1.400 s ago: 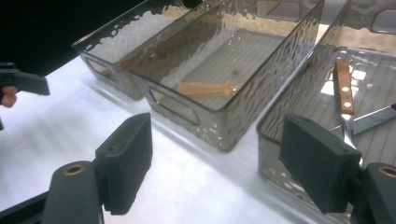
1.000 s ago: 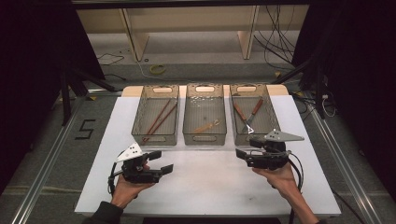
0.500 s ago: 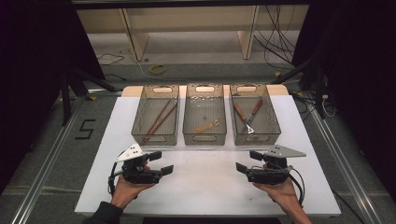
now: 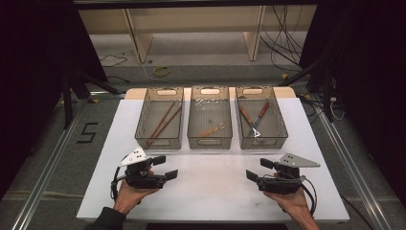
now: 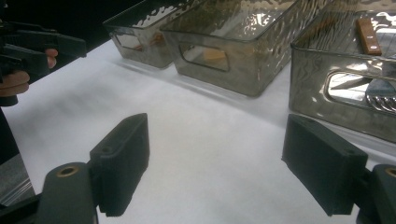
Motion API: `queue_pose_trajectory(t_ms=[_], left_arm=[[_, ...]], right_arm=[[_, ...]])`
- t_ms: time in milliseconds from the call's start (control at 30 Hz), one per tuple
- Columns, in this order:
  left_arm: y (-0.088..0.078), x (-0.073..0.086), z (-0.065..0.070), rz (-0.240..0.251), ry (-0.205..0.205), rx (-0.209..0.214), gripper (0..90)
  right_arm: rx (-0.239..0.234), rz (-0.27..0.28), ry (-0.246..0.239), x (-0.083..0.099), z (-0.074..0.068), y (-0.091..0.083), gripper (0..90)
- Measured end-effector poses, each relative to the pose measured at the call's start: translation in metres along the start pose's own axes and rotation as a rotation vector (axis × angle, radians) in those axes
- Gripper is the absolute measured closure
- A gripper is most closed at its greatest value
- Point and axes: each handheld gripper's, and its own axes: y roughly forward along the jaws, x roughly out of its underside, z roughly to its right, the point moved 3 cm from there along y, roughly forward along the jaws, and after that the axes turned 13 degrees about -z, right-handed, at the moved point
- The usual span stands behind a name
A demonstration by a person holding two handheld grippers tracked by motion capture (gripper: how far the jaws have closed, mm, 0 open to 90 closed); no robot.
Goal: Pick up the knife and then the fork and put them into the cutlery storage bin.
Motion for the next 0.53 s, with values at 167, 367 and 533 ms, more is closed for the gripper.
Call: queue_pose_trajectory(t_ms=[167,367,533], left_arm=[[-0.0001,0.0000,-0.0002,0.000,0.000,-0.001,19.1],[-0.0002,0.0001,-0.0003,0.001,0.000,-0.001,19.1],[-0.0003,0.0002,-0.0004,-0.001,0.001,-0.002,19.1]], right_arm=[[0.000,0.004,-0.006,0.0000,-0.0002,-0.0005,23.9],[-0.002,0.007,-0.008,-0.0001,-0.0008,-0.0001,23.9],[-0.001,0.006,-0.007,-0.0001,-0.0009,0.0002,23.9]])
